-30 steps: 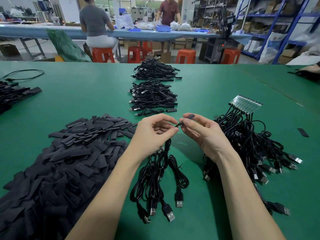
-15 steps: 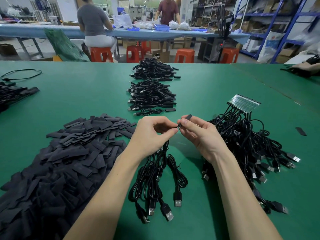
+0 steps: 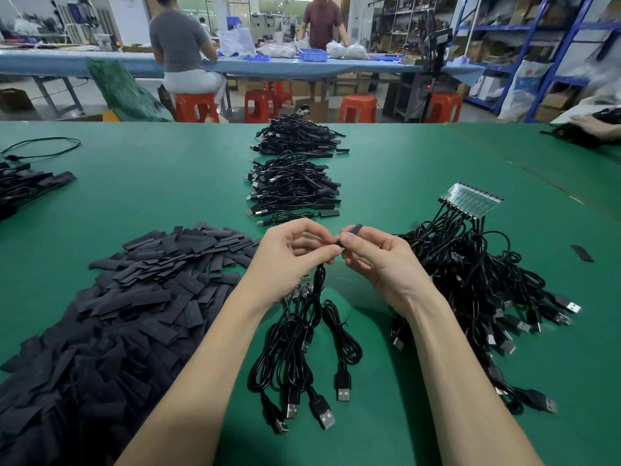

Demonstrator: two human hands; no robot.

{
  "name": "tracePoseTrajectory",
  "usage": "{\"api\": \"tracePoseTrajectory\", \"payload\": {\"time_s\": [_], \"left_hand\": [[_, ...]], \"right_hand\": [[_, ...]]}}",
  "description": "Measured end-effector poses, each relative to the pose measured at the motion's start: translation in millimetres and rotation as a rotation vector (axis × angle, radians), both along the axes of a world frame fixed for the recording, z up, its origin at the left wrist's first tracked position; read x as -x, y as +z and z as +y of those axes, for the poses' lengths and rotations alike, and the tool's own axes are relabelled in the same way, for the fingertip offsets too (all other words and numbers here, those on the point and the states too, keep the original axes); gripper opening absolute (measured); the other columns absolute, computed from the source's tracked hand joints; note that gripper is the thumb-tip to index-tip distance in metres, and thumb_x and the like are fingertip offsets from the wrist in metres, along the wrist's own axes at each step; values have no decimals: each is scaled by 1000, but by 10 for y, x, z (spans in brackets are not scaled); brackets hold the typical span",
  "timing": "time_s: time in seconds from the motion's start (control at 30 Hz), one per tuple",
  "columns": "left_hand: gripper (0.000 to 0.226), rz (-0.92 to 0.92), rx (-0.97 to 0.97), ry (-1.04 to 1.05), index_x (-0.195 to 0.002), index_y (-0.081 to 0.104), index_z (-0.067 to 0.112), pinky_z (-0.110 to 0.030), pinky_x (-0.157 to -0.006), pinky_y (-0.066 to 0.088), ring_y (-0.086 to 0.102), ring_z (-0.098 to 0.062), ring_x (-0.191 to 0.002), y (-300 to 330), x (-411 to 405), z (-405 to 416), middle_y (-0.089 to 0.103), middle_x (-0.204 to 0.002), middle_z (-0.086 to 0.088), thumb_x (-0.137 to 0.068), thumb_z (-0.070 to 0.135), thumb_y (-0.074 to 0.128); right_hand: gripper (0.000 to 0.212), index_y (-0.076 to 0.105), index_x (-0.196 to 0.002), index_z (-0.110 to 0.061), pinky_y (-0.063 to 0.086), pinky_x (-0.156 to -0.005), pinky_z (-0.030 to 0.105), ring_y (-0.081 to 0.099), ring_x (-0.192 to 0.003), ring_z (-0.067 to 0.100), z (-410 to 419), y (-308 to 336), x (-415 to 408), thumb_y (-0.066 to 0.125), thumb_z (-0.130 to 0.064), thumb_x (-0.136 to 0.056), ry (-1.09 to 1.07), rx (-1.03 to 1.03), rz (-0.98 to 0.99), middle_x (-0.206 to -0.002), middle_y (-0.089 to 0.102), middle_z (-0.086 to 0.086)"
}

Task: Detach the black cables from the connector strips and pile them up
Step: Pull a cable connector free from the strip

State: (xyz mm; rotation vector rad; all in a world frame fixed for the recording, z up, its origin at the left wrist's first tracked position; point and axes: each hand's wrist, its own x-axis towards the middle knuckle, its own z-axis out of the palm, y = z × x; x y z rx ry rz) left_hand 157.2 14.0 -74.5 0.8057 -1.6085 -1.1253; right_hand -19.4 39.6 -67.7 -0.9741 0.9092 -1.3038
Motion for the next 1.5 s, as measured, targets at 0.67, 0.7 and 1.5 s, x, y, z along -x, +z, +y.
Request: {"api": "tracePoseTrajectory", "payload": {"time_s": [0.67, 0.7, 1.5], "left_hand": [[11, 129, -107, 102, -83, 71, 6, -18, -66, 55, 74, -16, -65, -34, 109, 35, 75, -70, -11, -82, -1, 79], [11, 128, -106, 104, -84, 71, 6, -18, -66, 55, 74, -16, -65, -36, 102, 37, 75, -70, -11, -81, -1, 79], [10, 57, 11, 110, -85, 75, 9, -23, -72, 58, 75, -21, -73, -6, 89, 63, 77, -80, -7, -81, 3, 81]], "right_hand": [[29, 76, -111, -22, 60, -78, 28, 75, -80, 18, -21, -100, -175, 80, -11, -85, -247, 195, 70, -89, 79, 11], [29, 76, -112, -22, 60, -79, 28, 75, -81, 18, -16, -105, -180, 80, -11, -85, -252, 192, 68, -89, 79, 11], [24, 79, -91, -8, 58, -75, 18, 71, -83, 16, -40, -54, -7, 83, -12, -68, -43, -69, -258, -96, 76, 13]]}}
